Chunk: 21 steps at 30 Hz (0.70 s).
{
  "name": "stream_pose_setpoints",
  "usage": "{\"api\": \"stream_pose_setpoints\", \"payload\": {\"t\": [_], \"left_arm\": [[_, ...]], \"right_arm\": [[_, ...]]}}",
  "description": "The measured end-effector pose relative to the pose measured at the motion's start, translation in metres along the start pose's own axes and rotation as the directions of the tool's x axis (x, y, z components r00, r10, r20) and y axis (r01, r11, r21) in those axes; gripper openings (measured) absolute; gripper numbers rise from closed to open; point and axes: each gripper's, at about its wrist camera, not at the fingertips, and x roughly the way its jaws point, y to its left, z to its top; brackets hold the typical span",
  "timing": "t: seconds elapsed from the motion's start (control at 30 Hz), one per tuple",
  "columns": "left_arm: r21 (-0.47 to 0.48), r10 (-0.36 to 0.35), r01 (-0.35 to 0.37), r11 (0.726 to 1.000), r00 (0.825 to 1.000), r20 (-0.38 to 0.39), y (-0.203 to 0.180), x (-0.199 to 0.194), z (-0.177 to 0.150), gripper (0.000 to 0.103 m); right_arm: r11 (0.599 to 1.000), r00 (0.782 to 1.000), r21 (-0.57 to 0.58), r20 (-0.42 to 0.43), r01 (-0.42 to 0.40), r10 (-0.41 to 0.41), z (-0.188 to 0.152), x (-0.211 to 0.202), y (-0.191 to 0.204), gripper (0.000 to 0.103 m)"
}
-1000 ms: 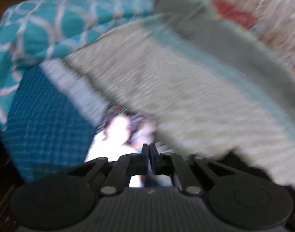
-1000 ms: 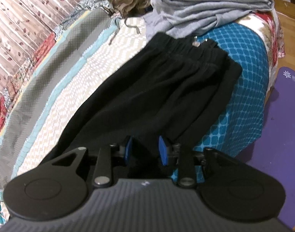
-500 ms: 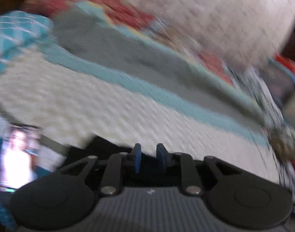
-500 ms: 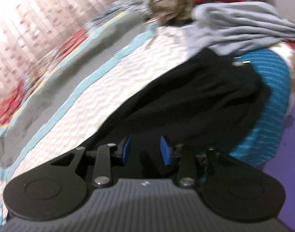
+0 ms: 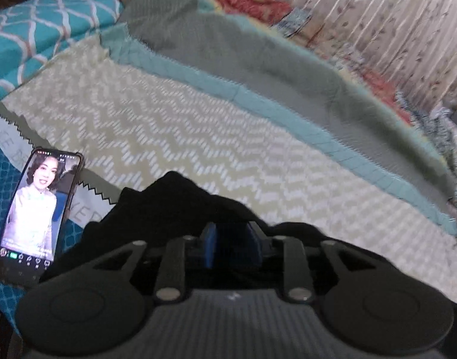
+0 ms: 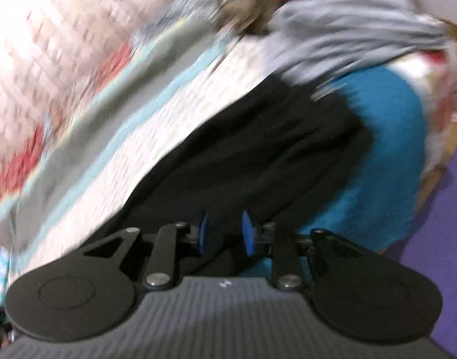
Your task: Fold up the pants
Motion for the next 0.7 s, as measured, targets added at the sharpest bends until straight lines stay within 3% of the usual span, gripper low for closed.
{"api": "stream_pose_setpoints", "payload": {"t": [0.13,0.23,0.33,0.47,0.53,0.57,0.7], "left_arm": [[0.025,-0.062,0.062,0.998,0.998,0.006,-0.019,-0.024,-0.010,0.024],[0.087,-0.111,0.115,0.990,0.993,-0.046,-0.040,-0.028,-0.028,0.026],[0.161,-0.152,0.171,0.972,0.980,-0.125,-0.065,-0.021,-0.049,0.029],[0.213,-0.170,0.220,0.952,0.958,-0.230,-0.088,-0.007,-0.074,0.032],[0.228,-0.149,0.211,0.950,0.954,-0.261,-0.095,0.000,-0.081,0.032],[0.229,-0.135,0.202,0.952,0.951,-0.278,-0.097,0.004,-0.084,0.032],[0.239,-0.115,0.188,0.953,0.951,-0.289,-0.099,0.007,-0.089,0.032]], "right_arm": [[0.995,0.994,0.094,0.105,0.029,-0.039,0.015,-0.016,-0.033,0.028],[0.994,0.987,0.103,0.152,0.042,-0.057,0.023,-0.014,-0.041,0.029],[0.991,0.989,0.128,0.139,0.033,-0.051,0.026,-0.006,-0.054,0.039],[0.994,0.993,0.105,0.106,0.041,-0.052,0.026,0.017,-0.044,0.039],[0.993,0.993,0.078,0.073,0.090,-0.095,0.029,0.028,-0.042,0.033],[0.993,0.992,0.076,0.071,0.095,-0.101,0.030,0.030,-0.042,0.019],[0.992,0.989,0.074,0.100,0.100,-0.107,0.031,0.016,-0.043,0.011]]}}
